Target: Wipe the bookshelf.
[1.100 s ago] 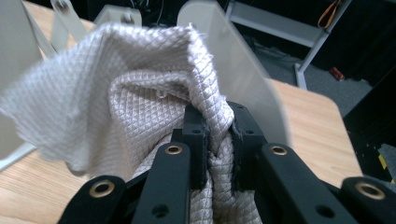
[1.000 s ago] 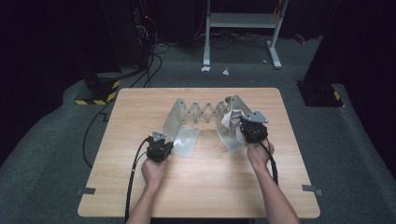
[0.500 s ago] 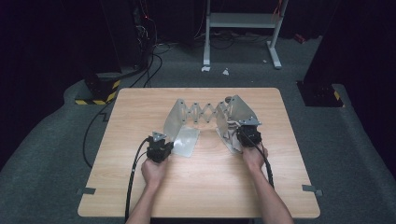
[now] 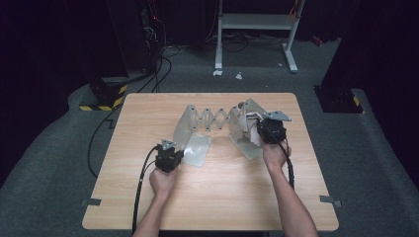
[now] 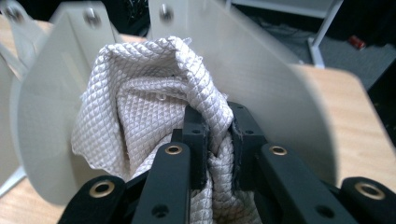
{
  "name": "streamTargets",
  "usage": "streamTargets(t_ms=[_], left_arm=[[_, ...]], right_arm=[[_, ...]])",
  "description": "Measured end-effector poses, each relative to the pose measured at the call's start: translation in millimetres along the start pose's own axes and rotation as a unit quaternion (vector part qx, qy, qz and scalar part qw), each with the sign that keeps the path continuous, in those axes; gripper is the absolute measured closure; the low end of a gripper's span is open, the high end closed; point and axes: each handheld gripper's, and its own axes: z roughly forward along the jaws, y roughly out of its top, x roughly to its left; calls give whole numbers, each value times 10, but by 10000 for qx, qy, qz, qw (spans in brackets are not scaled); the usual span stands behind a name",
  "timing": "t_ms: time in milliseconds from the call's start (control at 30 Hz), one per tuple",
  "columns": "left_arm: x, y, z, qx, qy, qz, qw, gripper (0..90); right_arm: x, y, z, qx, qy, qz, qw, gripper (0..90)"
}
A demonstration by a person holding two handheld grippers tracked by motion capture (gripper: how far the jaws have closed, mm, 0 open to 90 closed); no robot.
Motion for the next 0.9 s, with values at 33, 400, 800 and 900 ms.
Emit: streamTargets(t_ms=[33, 400, 800, 900], left_arm=[[-1, 0, 0, 0, 0, 1, 10000, 880], [2, -4, -5, 5, -45, -4, 10000, 879], [3, -4, -6, 8, -47, 16, 10000, 879], [1, -5, -7, 7, -48, 20, 10000, 879]], right_arm=[[9, 32, -8, -23, -22, -3, 10000, 795], [181, -7, 315, 282, -12, -306, 9991, 795], [159, -488, 653, 1026, 287, -63, 9943, 795], [172, -400, 643, 827, 232, -28, 9963, 794]])
